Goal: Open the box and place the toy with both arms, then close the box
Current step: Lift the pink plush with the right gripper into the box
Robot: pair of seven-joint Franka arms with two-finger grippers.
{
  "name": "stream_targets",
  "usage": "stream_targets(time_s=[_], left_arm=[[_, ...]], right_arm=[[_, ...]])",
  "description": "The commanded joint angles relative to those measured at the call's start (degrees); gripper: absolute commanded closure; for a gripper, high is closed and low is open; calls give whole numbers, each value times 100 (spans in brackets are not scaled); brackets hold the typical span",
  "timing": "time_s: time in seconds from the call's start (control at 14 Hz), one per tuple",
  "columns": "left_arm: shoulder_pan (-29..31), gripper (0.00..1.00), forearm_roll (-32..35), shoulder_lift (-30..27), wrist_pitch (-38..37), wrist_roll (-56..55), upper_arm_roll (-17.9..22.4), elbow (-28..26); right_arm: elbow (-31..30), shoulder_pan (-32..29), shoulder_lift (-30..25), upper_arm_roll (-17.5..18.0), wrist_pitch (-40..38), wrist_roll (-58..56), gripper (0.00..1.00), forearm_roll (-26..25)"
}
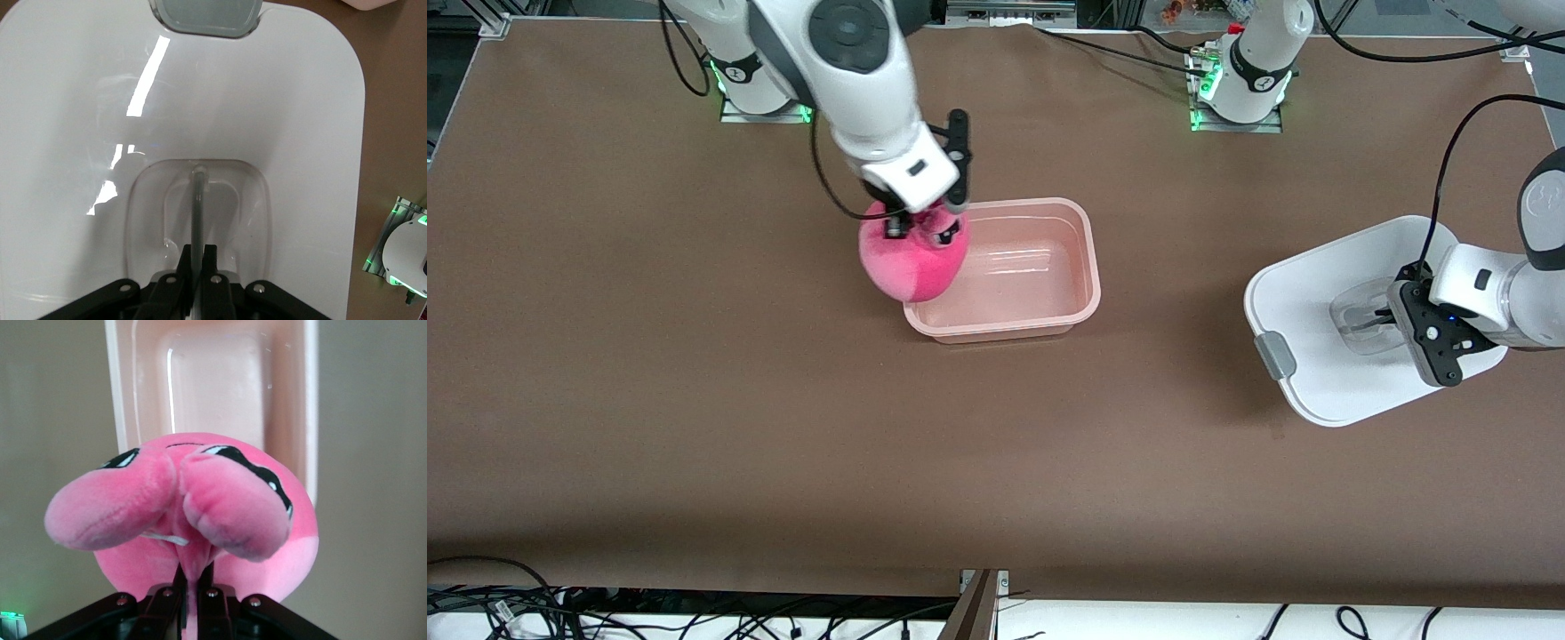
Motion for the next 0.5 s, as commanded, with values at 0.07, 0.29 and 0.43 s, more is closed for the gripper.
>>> stream_targets(time_s=[0.07,0.29,0.43], left_arm=[[11,100,114,-22,-114,137,-29,96],[-6,100,105,-22,-114,137,-29,87],[11,100,105,-22,-114,146,-29,87]], right_arm=[[415,366,501,-61,-157,134,100,-279],[415,490,729,-61,-78,423,100,-323],[415,595,931,-61,-43,783,100,-525]])
